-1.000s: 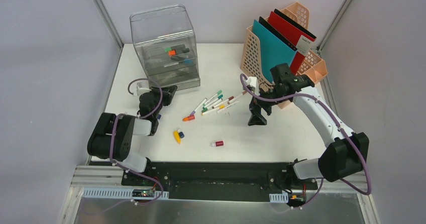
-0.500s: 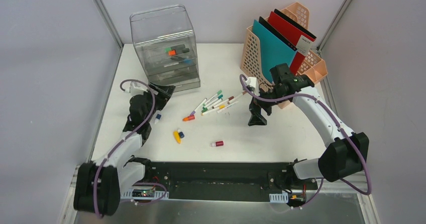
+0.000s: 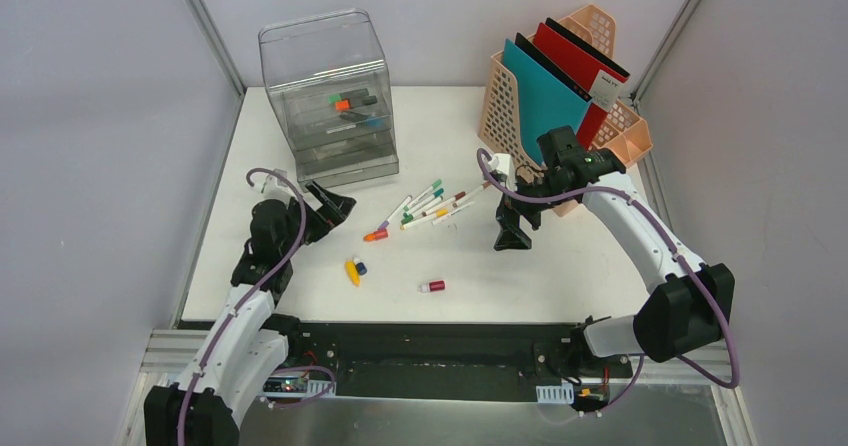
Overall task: Organize the desk
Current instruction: Pick up the stationery from the center of the board.
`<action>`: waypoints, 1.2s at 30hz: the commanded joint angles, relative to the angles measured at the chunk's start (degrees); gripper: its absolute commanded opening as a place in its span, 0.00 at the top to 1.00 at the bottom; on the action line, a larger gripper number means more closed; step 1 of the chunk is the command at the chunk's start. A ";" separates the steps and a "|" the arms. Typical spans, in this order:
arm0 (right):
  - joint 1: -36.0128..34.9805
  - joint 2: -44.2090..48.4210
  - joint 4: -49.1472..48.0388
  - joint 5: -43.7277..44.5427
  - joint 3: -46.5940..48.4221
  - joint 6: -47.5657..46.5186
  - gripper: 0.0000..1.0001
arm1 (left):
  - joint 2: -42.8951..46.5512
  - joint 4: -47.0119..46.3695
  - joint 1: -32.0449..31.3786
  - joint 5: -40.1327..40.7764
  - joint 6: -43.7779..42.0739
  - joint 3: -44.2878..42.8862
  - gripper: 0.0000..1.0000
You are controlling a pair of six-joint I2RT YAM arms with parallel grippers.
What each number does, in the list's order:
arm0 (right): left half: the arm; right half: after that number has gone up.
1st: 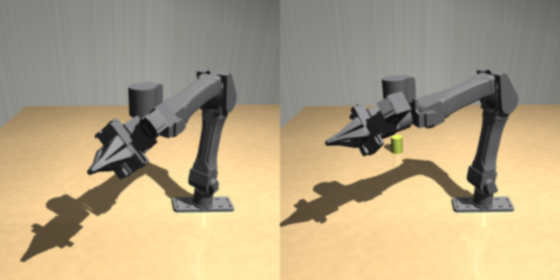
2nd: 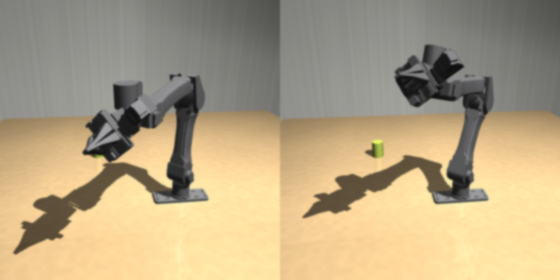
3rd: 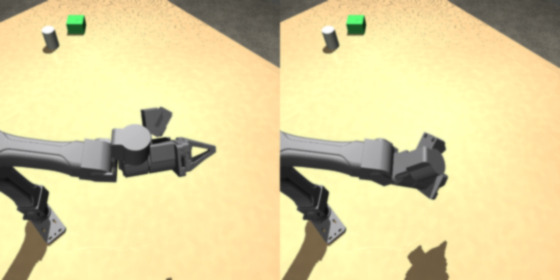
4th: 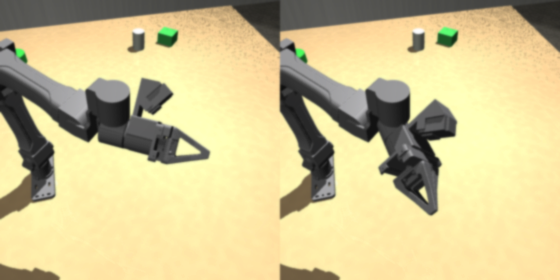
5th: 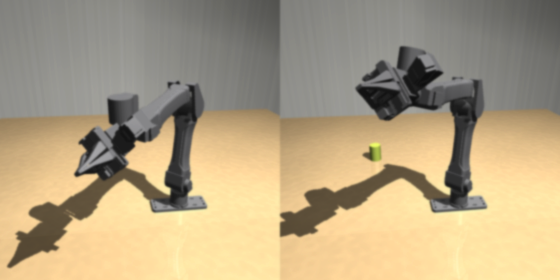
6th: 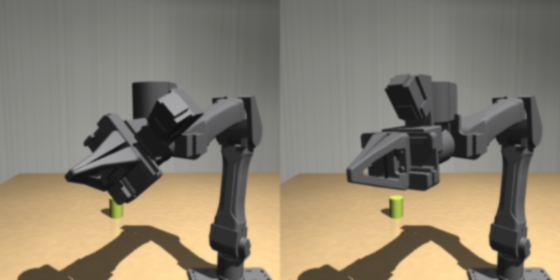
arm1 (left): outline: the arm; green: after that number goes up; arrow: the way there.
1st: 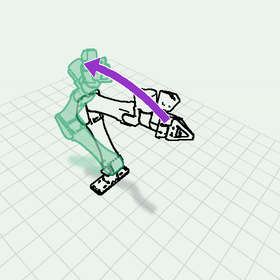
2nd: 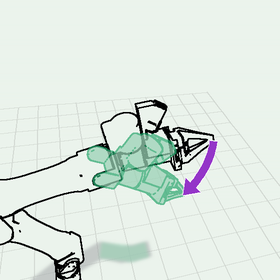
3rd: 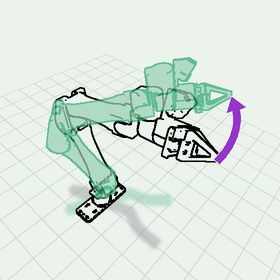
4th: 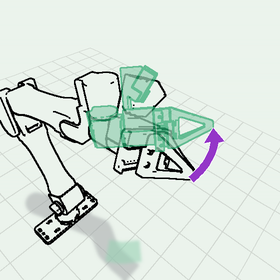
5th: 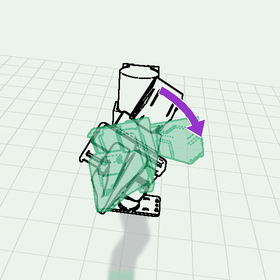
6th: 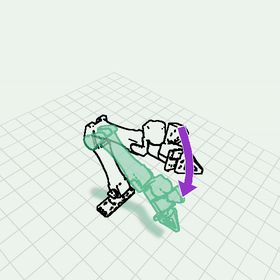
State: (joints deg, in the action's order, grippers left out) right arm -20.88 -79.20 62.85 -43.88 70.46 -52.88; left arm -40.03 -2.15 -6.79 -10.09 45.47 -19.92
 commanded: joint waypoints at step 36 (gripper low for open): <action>-1.04 -1.17 -0.32 -1.12 0.81 -1.61 0.01 | -19.80 52.22 -20.14 20.16 14.48 -21.81 0.61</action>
State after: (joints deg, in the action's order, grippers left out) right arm -21.39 -80.25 62.85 -43.88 70.46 -53.06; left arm -58.63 48.60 -24.82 6.52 57.45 -41.39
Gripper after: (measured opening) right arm 0.991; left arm 0.449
